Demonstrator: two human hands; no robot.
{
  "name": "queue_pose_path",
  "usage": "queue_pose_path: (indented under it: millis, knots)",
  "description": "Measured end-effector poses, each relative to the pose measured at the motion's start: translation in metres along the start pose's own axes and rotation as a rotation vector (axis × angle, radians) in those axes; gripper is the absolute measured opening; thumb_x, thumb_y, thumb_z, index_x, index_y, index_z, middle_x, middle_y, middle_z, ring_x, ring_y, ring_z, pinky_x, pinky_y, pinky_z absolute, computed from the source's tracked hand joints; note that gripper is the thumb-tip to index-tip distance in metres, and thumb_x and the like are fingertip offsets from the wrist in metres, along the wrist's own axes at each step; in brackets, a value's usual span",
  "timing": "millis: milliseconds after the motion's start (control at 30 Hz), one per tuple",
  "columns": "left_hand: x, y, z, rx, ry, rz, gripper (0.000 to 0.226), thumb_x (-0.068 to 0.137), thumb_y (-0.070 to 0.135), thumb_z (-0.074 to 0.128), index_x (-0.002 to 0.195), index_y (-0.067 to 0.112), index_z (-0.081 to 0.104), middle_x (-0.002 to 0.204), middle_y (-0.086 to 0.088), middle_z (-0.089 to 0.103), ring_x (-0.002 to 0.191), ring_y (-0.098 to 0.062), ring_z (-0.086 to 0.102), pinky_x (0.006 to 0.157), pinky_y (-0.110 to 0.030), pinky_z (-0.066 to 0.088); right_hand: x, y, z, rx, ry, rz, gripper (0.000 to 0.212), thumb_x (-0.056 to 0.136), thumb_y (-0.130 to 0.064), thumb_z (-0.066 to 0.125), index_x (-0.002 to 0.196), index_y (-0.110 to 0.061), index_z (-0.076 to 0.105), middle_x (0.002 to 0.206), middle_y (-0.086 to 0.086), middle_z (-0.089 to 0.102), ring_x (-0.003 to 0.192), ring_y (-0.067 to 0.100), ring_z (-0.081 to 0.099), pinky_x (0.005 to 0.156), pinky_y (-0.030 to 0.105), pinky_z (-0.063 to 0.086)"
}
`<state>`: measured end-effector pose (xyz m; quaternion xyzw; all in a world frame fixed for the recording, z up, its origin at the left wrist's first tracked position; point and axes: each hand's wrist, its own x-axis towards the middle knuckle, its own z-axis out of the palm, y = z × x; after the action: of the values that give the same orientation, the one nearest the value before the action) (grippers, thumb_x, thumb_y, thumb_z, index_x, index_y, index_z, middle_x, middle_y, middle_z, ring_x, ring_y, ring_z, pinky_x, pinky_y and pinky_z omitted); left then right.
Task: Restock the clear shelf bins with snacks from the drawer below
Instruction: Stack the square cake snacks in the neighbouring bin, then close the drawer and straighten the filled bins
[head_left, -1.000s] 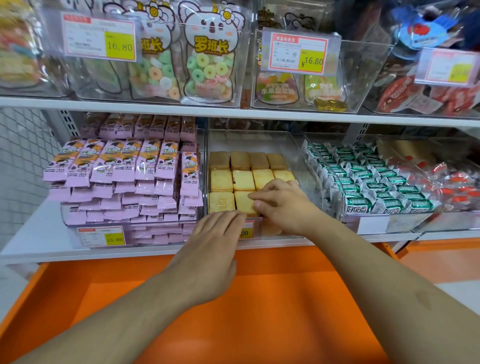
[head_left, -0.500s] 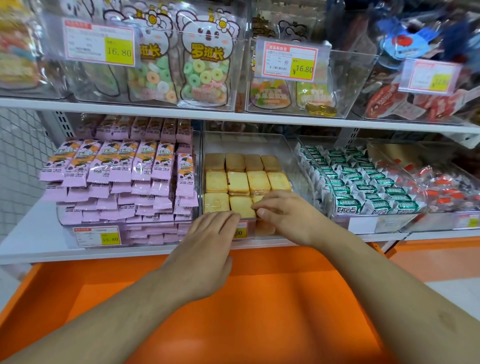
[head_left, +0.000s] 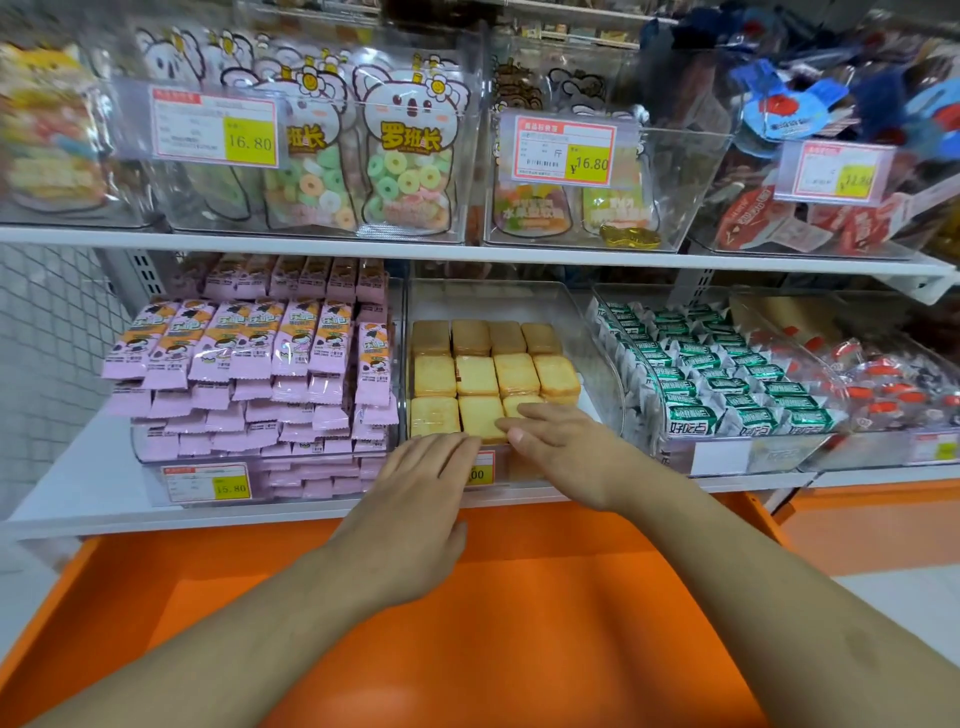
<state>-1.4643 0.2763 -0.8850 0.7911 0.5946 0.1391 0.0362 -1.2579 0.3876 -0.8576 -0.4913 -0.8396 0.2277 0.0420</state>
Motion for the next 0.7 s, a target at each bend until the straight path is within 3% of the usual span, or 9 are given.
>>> queue_pose_path:
  millis: [133, 333, 433, 500, 567, 633, 700]
  knots:
    - [0.000, -0.003, 0.000, 0.004, -0.027, 0.008, 0.082, 0.103, 0.040, 0.051, 0.165, 0.025, 0.000, 0.171, 0.007, 0.005, 0.158, -0.013, -0.002, 0.129, -0.035, -0.002, 0.001, 0.002, 0.005, -0.088, 0.020, -0.024, 0.052, 0.109, -0.057, 0.026, 0.158, -0.044, 0.038, 0.171, -0.007, 0.025, 0.160, 0.022, 0.009, 0.130, 0.045, 0.008]
    - [-0.025, -0.002, -0.010, -0.058, -0.053, 0.021, 0.080, 0.105, 0.047, 0.048, 0.166, 0.028, -0.001, 0.172, 0.012, -0.005, 0.158, -0.007, -0.011, 0.130, -0.034, 0.001, -0.025, -0.014, 0.003, -0.029, 0.125, -0.080, 0.050, 0.108, -0.053, 0.040, 0.156, -0.041, 0.043, 0.169, -0.008, 0.029, 0.158, 0.022, 0.013, 0.129, 0.047, 0.012]
    - [-0.054, 0.004, -0.015, -0.128, -0.055, 0.003, 0.079, 0.103, 0.048, 0.053, 0.166, 0.028, 0.010, 0.172, 0.011, 0.003, 0.159, -0.010, 0.004, 0.129, -0.033, 0.012, -0.059, -0.042, 0.014, 0.034, 0.219, -0.185, 0.045, 0.108, -0.041, 0.050, 0.151, -0.030, 0.054, 0.160, -0.005, 0.044, 0.149, 0.019, 0.030, 0.125, 0.039, 0.022]
    - [-0.080, 0.011, -0.015, -0.221, -0.058, -0.018, 0.074, 0.102, 0.047, 0.055, 0.164, 0.026, 0.020, 0.171, 0.012, 0.010, 0.156, -0.009, 0.016, 0.126, -0.026, 0.017, -0.087, -0.057, 0.037, 0.074, 0.239, -0.302, 0.041, 0.106, -0.035, 0.055, 0.144, -0.022, 0.061, 0.149, -0.001, 0.056, 0.139, 0.017, 0.043, 0.121, 0.023, 0.025]
    - [-0.110, 0.017, -0.009, -0.284, -0.097, -0.036, 0.068, 0.103, 0.046, 0.055, 0.162, 0.021, 0.030, 0.170, 0.011, 0.015, 0.154, -0.007, 0.023, 0.122, -0.015, 0.015, -0.117, -0.065, 0.069, 0.095, 0.129, -0.310, 0.042, 0.105, -0.030, 0.058, 0.146, -0.021, 0.060, 0.146, 0.001, 0.060, 0.136, 0.014, 0.045, 0.114, 0.006, 0.019]
    - [-0.143, 0.019, 0.004, -0.302, -0.181, -0.062, 0.066, 0.103, 0.049, 0.054, 0.159, 0.019, 0.035, 0.170, 0.010, 0.016, 0.154, -0.007, 0.024, 0.118, -0.011, 0.011, -0.142, -0.067, 0.102, 0.056, -0.031, -0.229, 0.049, 0.106, -0.037, 0.056, 0.154, -0.030, 0.048, 0.155, -0.001, 0.051, 0.144, 0.015, 0.039, 0.118, 0.014, 0.020]
    - [-0.177, 0.020, 0.019, -0.302, -0.304, -0.107, 0.073, 0.100, 0.059, 0.052, 0.160, 0.023, 0.032, 0.171, 0.011, 0.014, 0.154, -0.008, 0.024, 0.122, -0.017, 0.015, -0.166, -0.065, 0.127, -0.014, -0.158, -0.168, 0.057, 0.105, -0.045, 0.056, 0.159, -0.038, 0.039, 0.162, -0.004, 0.044, 0.150, 0.016, 0.036, 0.124, 0.027, 0.024]
